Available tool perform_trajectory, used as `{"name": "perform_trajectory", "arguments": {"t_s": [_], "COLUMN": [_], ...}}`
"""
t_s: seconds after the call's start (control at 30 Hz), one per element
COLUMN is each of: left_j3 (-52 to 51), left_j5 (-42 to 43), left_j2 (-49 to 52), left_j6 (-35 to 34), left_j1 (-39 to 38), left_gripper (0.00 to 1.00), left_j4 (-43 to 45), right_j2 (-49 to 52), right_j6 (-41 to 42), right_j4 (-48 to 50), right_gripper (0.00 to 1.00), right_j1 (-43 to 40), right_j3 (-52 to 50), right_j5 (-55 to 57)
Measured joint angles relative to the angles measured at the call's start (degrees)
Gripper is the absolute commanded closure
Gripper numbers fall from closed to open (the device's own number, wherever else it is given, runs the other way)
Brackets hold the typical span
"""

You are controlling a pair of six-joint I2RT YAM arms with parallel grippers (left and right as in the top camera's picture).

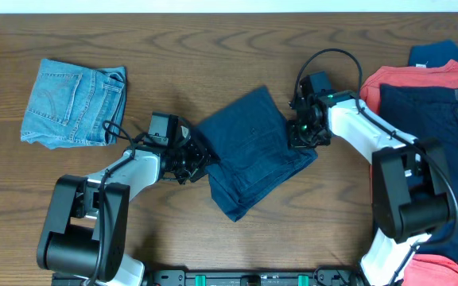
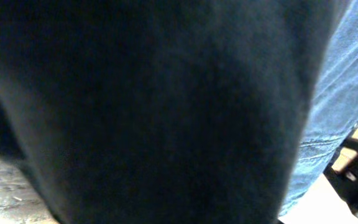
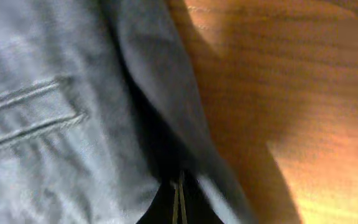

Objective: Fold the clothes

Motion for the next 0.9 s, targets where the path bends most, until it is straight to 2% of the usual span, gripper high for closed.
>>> {"name": "perform_trajectory", "arguments": {"t_s": [0.17, 0.4, 0.6, 0.8, 0.9], "left_j3": [0.0, 0.1, 0.5, 0.7, 0.7], "left_j5": [0.2, 4.0, 6.3, 9.1, 9.5], "left_j2": [0.0, 0.0, -0.3, -0.3, -0.4], "left_j6": [0.5, 2.8, 4.3, 5.2, 4.8], "left_j1": [0.1, 2.1, 2.5, 2.3, 1.2], "left_gripper": [0.59, 0.32, 0.24, 0.16, 0.07], "left_j4": [0.0, -0.4, -3.7, -8.7, -8.7], "right_j2": [-5.9, -7.7, -7.3, -4.8, -4.6], "right_j6": [-0.2, -1.1, -3.9, -2.2, -1.2], "right_j4": [-1.8, -3.9, -1.4, 4.5, 4.9], "right_gripper": [0.99, 0.98, 0.98, 0.99, 0.99], "right_j1": [0.0, 1.9, 5.6, 6.6, 6.4], "right_j3": [0.0, -0.2, -3.4, -9.0, -9.2], "right_j5": [-1.5, -3.1, -3.7, -2.7, -3.1]}}
